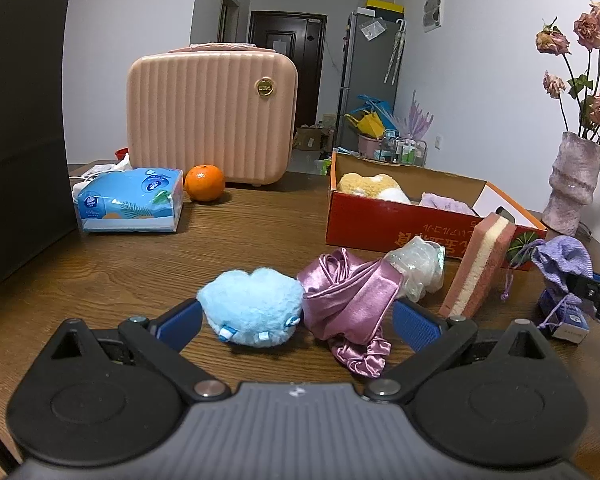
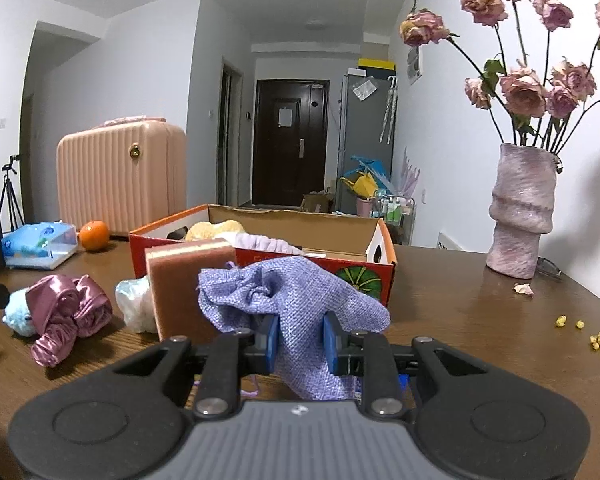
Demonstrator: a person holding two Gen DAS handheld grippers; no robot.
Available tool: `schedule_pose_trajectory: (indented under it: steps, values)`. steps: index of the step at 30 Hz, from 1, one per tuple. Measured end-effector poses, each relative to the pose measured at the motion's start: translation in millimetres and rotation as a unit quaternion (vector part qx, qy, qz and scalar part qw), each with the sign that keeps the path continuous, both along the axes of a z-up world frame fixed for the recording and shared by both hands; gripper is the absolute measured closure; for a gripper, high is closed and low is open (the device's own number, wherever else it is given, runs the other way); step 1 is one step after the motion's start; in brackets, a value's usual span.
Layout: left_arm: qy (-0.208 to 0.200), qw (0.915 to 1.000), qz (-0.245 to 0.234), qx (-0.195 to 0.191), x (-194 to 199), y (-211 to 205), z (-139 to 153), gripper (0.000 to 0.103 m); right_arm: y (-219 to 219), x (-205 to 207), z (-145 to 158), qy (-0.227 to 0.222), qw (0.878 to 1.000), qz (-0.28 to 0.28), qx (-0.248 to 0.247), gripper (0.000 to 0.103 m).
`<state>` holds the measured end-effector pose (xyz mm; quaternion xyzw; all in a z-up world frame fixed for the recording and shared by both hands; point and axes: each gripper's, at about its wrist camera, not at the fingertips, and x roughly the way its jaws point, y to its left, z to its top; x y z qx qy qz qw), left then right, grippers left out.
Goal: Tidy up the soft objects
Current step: 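Lift the purple pouch with the right tool while the left tool grasps the light blue plush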
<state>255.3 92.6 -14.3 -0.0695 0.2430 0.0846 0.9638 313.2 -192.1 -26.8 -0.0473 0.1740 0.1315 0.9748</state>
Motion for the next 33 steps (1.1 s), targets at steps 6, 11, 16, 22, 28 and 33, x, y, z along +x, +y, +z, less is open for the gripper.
schedule_pose_trajectory:
  steps: [6, 11, 16, 22, 28, 33]
  values:
    - [0.004, 0.9999, 0.004, 0.010, 0.7, 4.8, -0.9, 0.000, -2.7, -1.3, 0.3, 0.000, 1.000, -0.005, 0.006, 0.081]
    - [0.024, 0.9992, 0.013, 0.029, 8.9, 19.1, -7.7, 0.000, -3.6, -2.7, 0.1, -0.002, 1.000, -0.008, 0.009, 0.081]
    - [0.049, 0.9978, 0.018, 0.042, 20.6, 37.4, -17.4, 0.000, -3.7, -3.5, -0.5, -0.003, 1.000, -0.011, 0.011, 0.081]
    - [0.072, 0.9969, -0.003, 0.033, 37.3, 50.5, -28.9, 0.000, -3.1, -3.8, -0.5, -0.004, 1.000, -0.013, 0.012, 0.081]
    - [0.071, 0.9962, -0.018, 0.047, 50.5, 46.0, -33.3, 0.000, -4.1, -3.3, -0.8, -0.003, 1.000, -0.016, 0.012, 0.081]
    - [0.069, 0.9958, -0.015, 0.058, 62.4, 45.2, -35.7, 0.000, -3.6, -2.2, -1.5, -0.001, 1.000, -0.017, 0.012, 0.080]
